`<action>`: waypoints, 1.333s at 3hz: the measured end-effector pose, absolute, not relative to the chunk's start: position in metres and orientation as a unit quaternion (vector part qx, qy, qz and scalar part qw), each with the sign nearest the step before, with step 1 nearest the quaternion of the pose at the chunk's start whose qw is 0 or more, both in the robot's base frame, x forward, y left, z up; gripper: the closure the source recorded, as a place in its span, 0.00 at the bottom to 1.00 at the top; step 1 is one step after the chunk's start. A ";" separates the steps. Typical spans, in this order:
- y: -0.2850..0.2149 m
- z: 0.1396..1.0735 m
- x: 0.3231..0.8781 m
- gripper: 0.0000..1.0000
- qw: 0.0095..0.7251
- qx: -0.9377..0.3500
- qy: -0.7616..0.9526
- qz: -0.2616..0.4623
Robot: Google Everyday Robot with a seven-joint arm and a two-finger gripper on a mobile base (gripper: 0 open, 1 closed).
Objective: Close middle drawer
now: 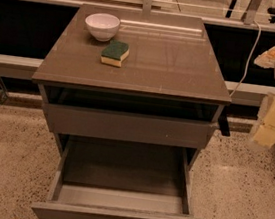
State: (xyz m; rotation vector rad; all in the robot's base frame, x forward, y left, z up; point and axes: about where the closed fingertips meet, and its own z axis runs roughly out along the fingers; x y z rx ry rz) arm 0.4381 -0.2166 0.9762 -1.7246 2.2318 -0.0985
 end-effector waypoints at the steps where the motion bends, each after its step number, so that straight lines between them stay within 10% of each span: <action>1: -0.216 0.973 0.440 0.00 0.166 -0.603 0.780 -0.033; 4: -0.200 0.880 0.430 0.00 0.261 -0.604 0.753 0.019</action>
Offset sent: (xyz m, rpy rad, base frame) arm 0.0024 0.0119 -0.1607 0.3367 -0.1994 0.0383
